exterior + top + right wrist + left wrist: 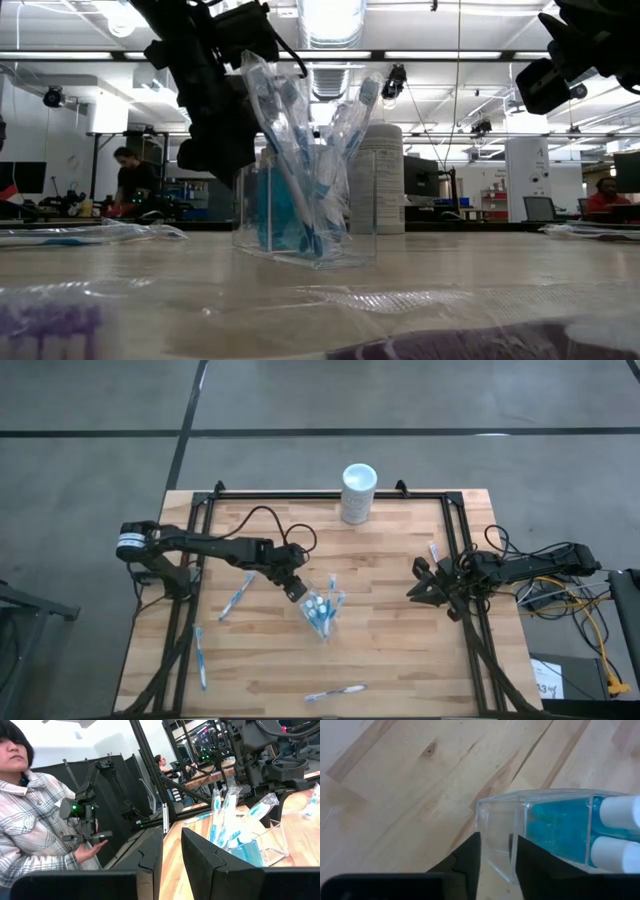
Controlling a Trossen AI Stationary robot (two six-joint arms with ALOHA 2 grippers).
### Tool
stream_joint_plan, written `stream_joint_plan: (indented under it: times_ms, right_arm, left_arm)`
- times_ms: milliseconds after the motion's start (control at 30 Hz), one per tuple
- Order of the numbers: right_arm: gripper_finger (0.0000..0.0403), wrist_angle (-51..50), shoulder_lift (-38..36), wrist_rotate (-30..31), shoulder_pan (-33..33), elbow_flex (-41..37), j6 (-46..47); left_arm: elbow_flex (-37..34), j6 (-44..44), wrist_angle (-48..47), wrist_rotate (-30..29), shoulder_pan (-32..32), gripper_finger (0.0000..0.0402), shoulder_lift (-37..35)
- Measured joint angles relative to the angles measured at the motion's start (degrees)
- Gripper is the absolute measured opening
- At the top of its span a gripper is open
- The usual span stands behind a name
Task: Pick & Place toothbrushing station
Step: Move the transparent organizer to the top left of the table
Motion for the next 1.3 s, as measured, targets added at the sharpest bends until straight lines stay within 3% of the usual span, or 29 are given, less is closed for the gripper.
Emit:
stream_joint_plan:
  times_ms: [233,433,833,1300]
  right_arm:
    - [0.0068,0.0,0.0,0.0,0.0,0.0,0.0]
    - [0.0068,0.0,0.0,0.0,0.0,0.0,0.0]
    - [0.0068,0.0,0.0,0.0,0.0,0.0,0.0]
    - [0.0068,0.0,0.0,0.0,0.0,0.0,0.0]
  left_arm:
    - [0.0,0.0,0.1,0.1,0.0,0.0044,-0.1]
    - [0.0,0.4,-0.5,-1.1,0.1,0.0018,-0.1]
    - [0.6,4.8,-1.7,-1.4,1.1,0.0017,-0.2]
    - [6.4,11.1,-12.8,-15.4,1.9,0.0019,-0.1]
